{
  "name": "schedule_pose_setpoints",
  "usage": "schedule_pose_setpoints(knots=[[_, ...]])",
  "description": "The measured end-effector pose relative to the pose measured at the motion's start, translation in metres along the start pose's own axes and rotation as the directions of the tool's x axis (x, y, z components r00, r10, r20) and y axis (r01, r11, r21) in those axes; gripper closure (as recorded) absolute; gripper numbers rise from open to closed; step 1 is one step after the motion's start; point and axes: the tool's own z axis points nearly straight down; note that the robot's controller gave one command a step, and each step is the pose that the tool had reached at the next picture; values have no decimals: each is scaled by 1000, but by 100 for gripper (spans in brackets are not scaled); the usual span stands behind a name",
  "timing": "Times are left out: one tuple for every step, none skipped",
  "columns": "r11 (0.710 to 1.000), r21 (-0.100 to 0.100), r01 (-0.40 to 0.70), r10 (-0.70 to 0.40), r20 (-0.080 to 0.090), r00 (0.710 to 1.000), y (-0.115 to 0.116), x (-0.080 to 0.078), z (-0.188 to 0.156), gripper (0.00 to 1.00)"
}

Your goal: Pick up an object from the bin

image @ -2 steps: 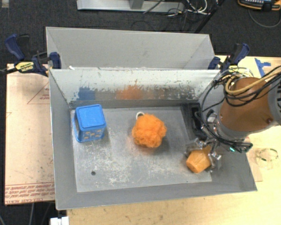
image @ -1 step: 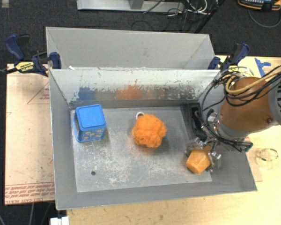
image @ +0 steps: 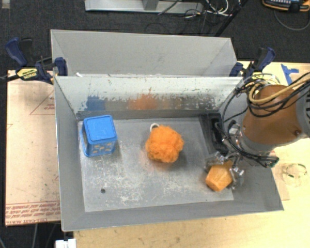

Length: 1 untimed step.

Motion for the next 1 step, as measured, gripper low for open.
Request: schedule_pose_setpoints(knots=[[1000,7,7,-8,7,1000,20,-5,-171,100]])
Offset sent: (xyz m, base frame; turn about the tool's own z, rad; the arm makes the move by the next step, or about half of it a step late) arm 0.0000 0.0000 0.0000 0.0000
